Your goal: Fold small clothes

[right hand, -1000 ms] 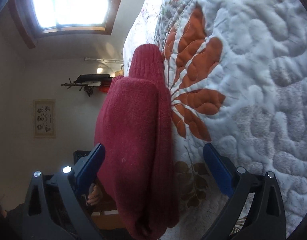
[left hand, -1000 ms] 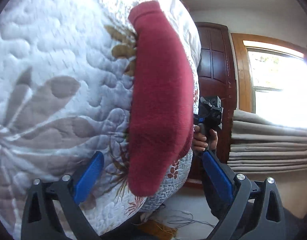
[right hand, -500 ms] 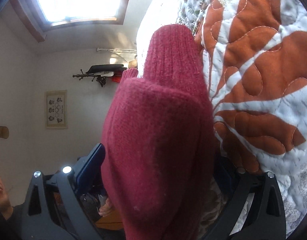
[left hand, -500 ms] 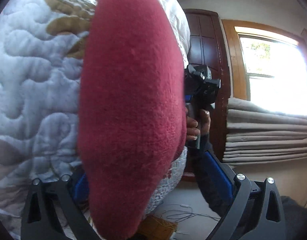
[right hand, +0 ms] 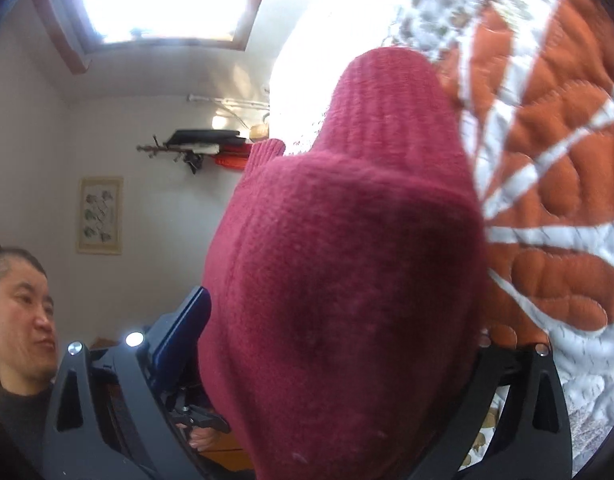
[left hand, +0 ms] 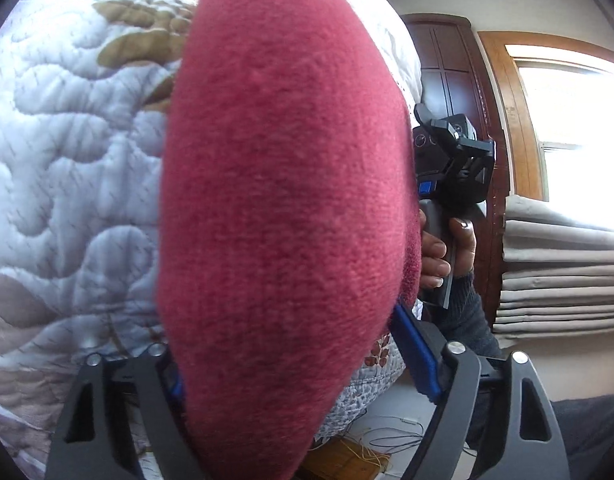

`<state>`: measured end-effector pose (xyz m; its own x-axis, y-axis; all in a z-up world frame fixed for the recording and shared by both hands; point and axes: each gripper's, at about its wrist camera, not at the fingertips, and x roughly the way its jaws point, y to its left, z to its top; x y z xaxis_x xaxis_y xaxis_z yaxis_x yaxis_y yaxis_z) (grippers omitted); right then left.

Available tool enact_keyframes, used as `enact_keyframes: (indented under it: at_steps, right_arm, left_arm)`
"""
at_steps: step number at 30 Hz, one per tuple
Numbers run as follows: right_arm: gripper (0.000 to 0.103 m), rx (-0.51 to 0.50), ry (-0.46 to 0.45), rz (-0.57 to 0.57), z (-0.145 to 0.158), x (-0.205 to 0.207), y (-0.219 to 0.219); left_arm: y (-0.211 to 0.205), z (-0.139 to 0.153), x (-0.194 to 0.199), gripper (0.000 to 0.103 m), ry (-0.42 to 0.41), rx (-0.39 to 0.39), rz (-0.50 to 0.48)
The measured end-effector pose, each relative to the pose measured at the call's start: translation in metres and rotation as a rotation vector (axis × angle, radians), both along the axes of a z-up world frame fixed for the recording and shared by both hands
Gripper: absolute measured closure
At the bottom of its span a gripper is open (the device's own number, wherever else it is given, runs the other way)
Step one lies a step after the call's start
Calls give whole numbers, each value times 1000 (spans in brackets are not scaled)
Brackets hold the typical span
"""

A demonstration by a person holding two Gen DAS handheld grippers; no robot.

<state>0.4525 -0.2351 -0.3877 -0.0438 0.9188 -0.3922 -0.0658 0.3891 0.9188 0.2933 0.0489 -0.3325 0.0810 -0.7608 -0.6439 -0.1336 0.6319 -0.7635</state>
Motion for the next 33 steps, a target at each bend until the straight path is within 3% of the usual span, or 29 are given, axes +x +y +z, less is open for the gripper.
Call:
enact_keyframes:
  at_steps: [2,6,14,17,23,27,29,31,33]
  right_arm:
    - [7,-7,-6,-3,3,0,-2]
    - [29,-38,-25,-23,14,-7,-10]
    - [29,-87,-33,-17,10,-3,-13]
    - [45,-66,-65,-15,26,-11,-13]
    - [36,-60,-30,-2,15,-7,-5]
    - [50,-24,-35,5,18,-6,-7]
    - [48,-46,-33,13,17,-4,-4]
    - [40,-35,2,17,11,0,4]
    - [46,-47,-13,21,15,2,12]
  left_arm:
    - [0,-5,-1,30,14,-15,5]
    - [5,-7,0,32,29,-27,-4]
    - [3,-1,6,37,39,6,-12]
    - [2,3,1,44,34,24,-20]
    - [0,2,1,45,26,22,-21]
    - [1,1,0,45,25,15,-24]
    - [1,0,0,47,24,8,-26]
    - [3,-4,1,49,27,9,-32]
    - [2,-2,2,50,25,18,-36]
